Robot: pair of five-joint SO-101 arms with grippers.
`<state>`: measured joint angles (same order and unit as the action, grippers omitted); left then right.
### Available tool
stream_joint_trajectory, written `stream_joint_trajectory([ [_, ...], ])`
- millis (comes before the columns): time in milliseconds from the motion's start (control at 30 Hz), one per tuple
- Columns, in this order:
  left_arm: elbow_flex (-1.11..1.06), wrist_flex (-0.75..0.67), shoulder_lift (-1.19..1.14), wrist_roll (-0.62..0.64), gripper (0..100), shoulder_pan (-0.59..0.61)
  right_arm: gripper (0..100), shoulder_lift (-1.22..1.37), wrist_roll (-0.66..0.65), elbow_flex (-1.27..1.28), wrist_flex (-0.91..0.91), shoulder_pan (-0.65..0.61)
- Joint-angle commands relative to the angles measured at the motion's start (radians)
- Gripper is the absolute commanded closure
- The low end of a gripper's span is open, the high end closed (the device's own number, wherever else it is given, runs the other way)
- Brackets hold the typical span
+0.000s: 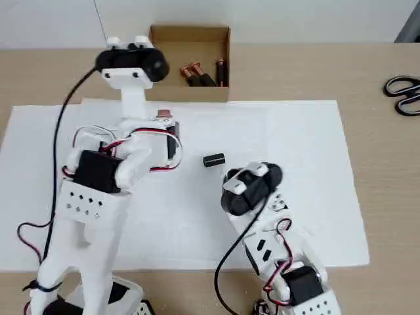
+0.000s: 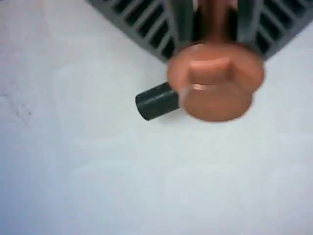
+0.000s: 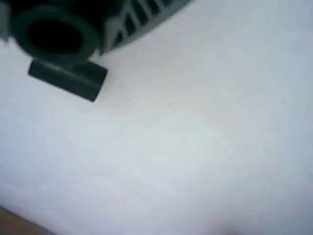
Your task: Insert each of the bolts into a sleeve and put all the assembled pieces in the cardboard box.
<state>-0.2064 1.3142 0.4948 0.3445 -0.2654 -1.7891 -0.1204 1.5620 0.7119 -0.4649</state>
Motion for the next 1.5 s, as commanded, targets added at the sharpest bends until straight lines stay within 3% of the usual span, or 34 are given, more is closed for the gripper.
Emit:
stream_joint_trajectory([
  [0,0.005,-0.025,0.032,-0.009,99,-0.031,99.5,-0.015,0.112,0.0,-0.028,-0.012],
  [100,0.005,-0.025,0.032,-0.009,99,-0.061,99.5,-0.015,0.213,0.0,-0.028,-0.012],
  [233,0.005,-0.046,0.029,-0.008,99,-0.072,99.5,-0.015,0.25,0.003,-0.027,-0.012],
  [467,-0.073,-0.221,0.032,0.072,99,-0.074,99.5,-0.015,0.25,0.005,-0.021,-0.041],
  [633,-0.097,-0.296,0.034,0.089,99,-0.15,99.5,-0.013,0.25,0.006,-0.028,-0.107],
  [733,-0.113,-0.428,0.032,0.12,99,-0.169,99.5,-0.013,0.252,0.005,-0.036,-0.104],
  [900,-0.228,-0.617,0.034,0.133,99,-0.175,99.5,-0.013,0.252,0.008,-0.047,-0.102],
  [1200,-0.443,-0.651,0.319,0.084,99,-0.272,99.5,-0.013,0.252,0.029,-0.048,-0.104],
  [1467,-0.677,-0.822,0.361,0.08,99,-0.278,99.5,-0.013,0.252,0.028,-0.048,-0.104],
])
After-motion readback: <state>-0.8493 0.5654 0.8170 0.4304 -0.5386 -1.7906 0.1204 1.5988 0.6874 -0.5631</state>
